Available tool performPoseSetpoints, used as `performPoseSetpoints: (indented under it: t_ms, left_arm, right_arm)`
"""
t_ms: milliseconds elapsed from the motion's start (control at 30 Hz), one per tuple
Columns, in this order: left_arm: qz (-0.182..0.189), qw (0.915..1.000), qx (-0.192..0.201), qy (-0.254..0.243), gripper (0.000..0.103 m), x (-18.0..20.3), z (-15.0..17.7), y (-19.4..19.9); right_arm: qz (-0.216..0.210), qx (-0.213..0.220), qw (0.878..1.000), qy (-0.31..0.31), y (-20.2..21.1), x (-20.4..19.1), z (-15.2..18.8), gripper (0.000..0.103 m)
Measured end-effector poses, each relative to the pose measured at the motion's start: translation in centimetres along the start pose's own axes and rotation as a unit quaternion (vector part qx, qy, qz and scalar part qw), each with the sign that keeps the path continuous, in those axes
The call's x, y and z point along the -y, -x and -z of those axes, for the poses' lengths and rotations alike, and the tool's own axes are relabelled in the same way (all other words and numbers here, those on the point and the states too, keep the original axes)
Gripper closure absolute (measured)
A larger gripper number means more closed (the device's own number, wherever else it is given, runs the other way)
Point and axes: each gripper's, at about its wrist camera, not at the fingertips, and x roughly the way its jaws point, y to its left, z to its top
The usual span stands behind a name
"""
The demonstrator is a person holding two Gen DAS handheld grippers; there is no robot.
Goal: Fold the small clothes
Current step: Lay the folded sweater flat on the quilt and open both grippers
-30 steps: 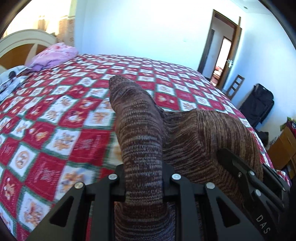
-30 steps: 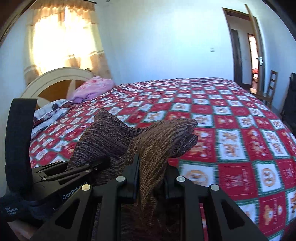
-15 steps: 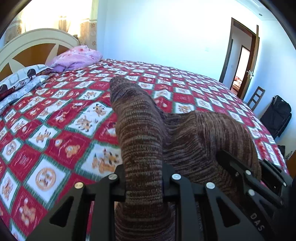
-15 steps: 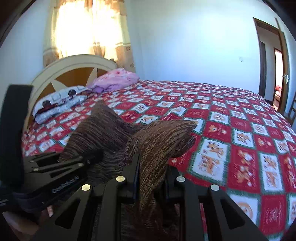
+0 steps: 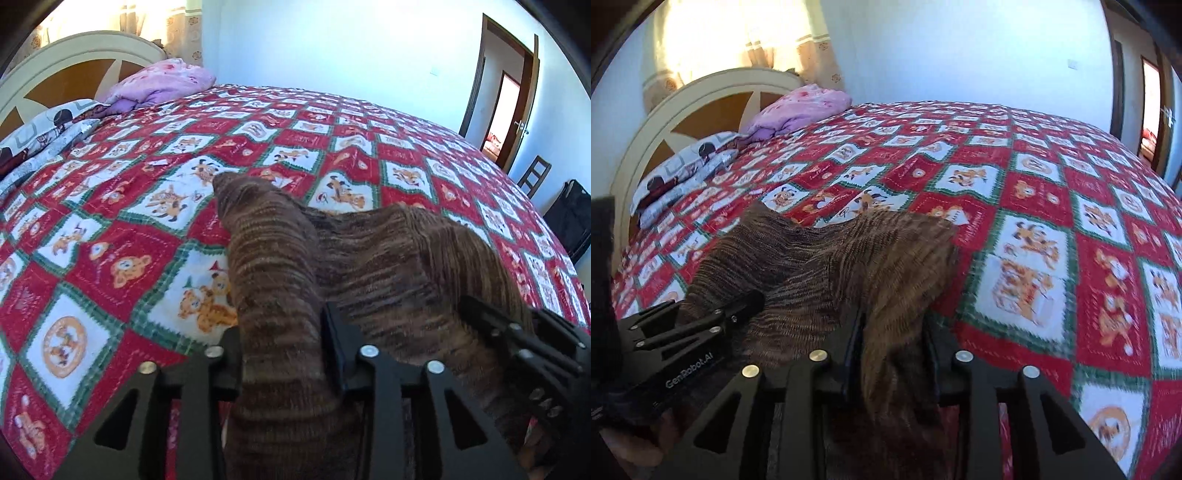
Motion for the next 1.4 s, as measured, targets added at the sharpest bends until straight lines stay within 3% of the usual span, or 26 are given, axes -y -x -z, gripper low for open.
performPoseSetpoints:
  t_ms: [200,300,400,533,600,633,667,733,867,1200,1400]
  left_arm:
    - [-0.004,0.9999,0.002,0.01,0.046,-0.5,1.5,2.5]
    - [-0.001,1.0,-0.001,0.01,0.045,-0.3,2.2,3.4]
    - [0.006,0.9999,-0.006,0.007,0.034,0.1,3.0,4.2]
    - [0.006,1.0,-0.006,-0.004,0.029,0.4,4.5,4.8]
    - [0.002,0.9999,-0.014,-0.004,0.029,0.3,5.2,4.5]
    - [0.007,0.9997,-0.022,0.001,0.029,0.1,5.6,4.3]
    - [0.018,0.9993,-0.032,0.01,0.029,-0.2,6.1,4.0]
    - [0.037,0.9984,-0.032,0.029,0.03,-0.8,6.8,4.1]
    - [0.046,0.9984,-0.034,0.001,0.041,-0.7,6.9,4.7]
    - [0.015,0.9997,-0.02,-0.005,0.038,-0.2,7.7,4.8]
    - [-0.01,0.9996,-0.018,-0.019,0.038,0.5,8.4,6.2]
  right_arm:
    - [-0.013,0.032,0.998,-0.055,5.0,1.3,2.5,0.046]
    - [-0.04,0.016,0.996,-0.075,5.8,1.7,3.8,0.045]
    - [-0.042,0.003,0.996,-0.082,5.9,1.7,5.3,0.045]
    - [-0.05,-0.025,0.994,-0.095,5.1,1.8,7.4,0.045]
    - [-0.034,-0.017,0.997,-0.071,5.4,0.9,8.0,0.054]
    - [-0.031,-0.021,0.997,-0.064,5.4,0.6,8.0,0.074]
    - [-0.035,-0.024,0.997,-0.065,5.6,0.4,8.1,0.082]
    - [-0.045,-0.031,0.995,-0.079,5.9,0.5,8.2,0.087]
    - [-0.075,-0.043,0.988,-0.129,6.7,1.3,8.9,0.089]
    - [-0.028,-0.023,0.997,-0.064,6.8,0.0,10.0,0.089]
    - [-0.003,-0.026,0.997,-0.069,9.2,0.0,10.8,0.077]
